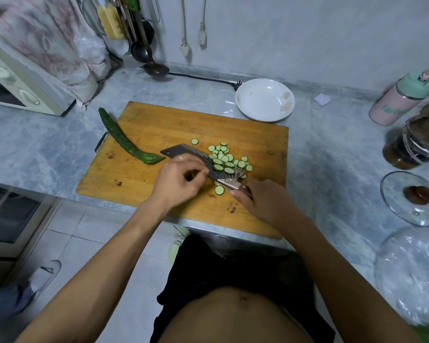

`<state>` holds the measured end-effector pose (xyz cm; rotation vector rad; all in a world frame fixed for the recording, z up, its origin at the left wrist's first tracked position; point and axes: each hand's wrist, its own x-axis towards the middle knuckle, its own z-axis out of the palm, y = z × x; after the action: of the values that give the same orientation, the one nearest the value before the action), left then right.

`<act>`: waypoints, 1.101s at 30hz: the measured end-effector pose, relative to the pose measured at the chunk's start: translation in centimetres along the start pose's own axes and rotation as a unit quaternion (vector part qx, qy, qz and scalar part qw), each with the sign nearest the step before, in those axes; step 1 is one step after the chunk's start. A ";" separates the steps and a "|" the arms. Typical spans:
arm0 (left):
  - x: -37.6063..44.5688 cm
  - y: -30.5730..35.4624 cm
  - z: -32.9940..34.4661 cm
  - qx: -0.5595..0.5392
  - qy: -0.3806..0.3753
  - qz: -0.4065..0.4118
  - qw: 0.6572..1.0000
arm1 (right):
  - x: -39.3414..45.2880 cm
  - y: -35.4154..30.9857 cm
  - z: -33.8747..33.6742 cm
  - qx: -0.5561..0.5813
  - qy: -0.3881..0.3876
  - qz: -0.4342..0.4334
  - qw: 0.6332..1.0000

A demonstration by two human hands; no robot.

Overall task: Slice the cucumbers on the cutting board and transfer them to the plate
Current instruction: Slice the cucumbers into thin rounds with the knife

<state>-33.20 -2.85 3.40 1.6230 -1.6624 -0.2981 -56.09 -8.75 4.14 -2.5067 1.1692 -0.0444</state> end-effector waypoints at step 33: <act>1.5 1.4 0.0 -0.015 0.113 -0.078 0.990 | -1.4 0.7 1.1 0.191 0.006 0.114 0.975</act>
<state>-34.11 -4.03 4.88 1.6992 -1.3599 -0.2083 -57.33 -7.80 3.01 -2.0315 1.3041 -0.2035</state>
